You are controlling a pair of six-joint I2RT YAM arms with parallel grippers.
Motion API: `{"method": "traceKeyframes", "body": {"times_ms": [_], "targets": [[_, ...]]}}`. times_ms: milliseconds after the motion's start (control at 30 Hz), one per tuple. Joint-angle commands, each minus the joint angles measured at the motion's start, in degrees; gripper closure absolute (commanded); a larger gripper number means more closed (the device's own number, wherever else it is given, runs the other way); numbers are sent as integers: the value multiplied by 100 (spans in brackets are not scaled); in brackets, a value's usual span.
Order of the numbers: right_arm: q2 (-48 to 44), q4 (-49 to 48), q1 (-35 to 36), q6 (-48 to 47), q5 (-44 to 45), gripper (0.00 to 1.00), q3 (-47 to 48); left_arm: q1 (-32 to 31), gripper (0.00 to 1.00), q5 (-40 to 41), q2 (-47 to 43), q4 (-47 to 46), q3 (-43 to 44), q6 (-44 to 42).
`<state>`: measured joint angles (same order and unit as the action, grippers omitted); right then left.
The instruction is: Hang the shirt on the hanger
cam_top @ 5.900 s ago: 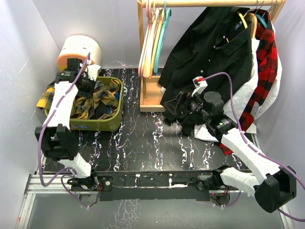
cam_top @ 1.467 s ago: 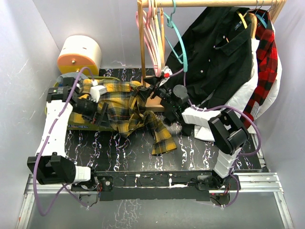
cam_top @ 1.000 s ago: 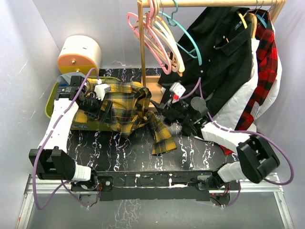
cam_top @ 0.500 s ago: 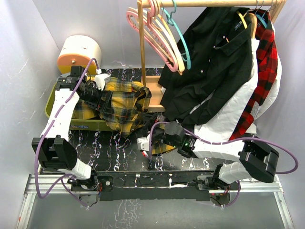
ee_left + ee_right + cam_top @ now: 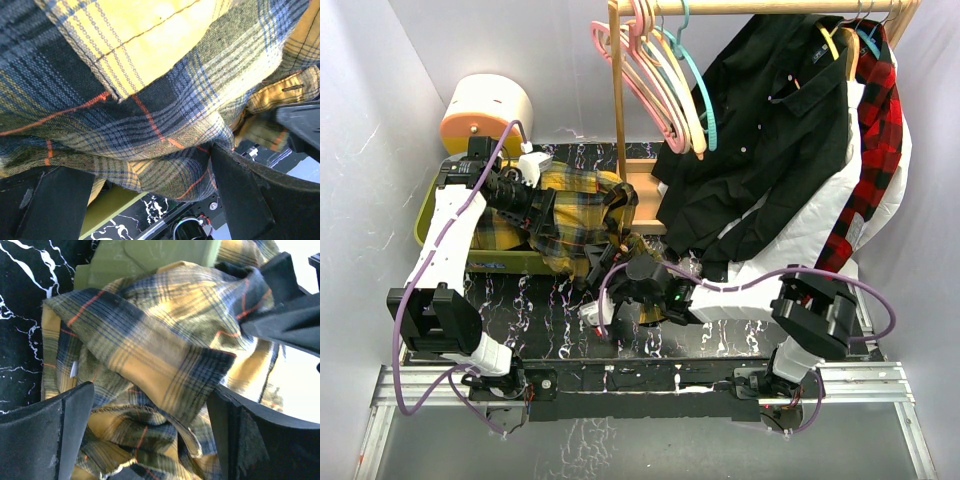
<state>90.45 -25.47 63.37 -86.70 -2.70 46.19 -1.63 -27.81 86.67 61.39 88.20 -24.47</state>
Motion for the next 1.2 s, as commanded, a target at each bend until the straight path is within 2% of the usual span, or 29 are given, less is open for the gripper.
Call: {"method": "traceKeyframes", "body": {"times_ms": [0, 33, 133, 167, 233, 300, 367, 400, 467, 600, 733, 833, 1033, 1167], "targets": [[400, -443, 59, -208, -1, 7, 483, 12, 9, -194, -1, -95, 79, 20], [497, -540, 79, -226, 6, 14, 551, 13, 9, -198, 13, -93, 86, 23], [737, -772, 172, -337, 92, 61, 826, 13, 10, -179, -32, -88, 58, 15], [725, -880, 197, -249, 77, 73, 908, 13, 11, -168, -55, -82, 55, 20], [546, -993, 226, 294, -69, 91, 1102, 13, 18, -140, -119, -67, 84, 14], [276, -952, 228, 960, -154, 92, 1336, 13, 30, -100, -193, -33, 163, 1], [20, -751, 221, 1443, -143, 92, 1601, 13, 51, -61, -247, 45, 316, -18], [-91, -636, 221, 1615, -122, 92, 1737, 11, 64, -50, -263, 94, 430, -27], [-300, -570, 219, 1914, -48, 92, 1992, 13, 97, -24, -317, 191, 673, -40], [-526, -488, 219, 2210, 126, 92, 2532, 9, 100, -66, -437, 377, 1408, -29], [-590, -450, 206, 2319, 313, 92, 3147, 5, 100, -363, -400, 670, 2849, -114], [-588, -583, 202, 2347, 434, 92, 3581, 5, 100, -554, -603, 367, 3715, -92], [-596, -994, 202, 2328, 519, 92, 4385, 5, 100, -1064, -710, -546, 4255, 184], [-729, -695, 202, 2566, 765, 92, 4664, -82, 100, -1478, 248, -388, 4788, 591]]}}
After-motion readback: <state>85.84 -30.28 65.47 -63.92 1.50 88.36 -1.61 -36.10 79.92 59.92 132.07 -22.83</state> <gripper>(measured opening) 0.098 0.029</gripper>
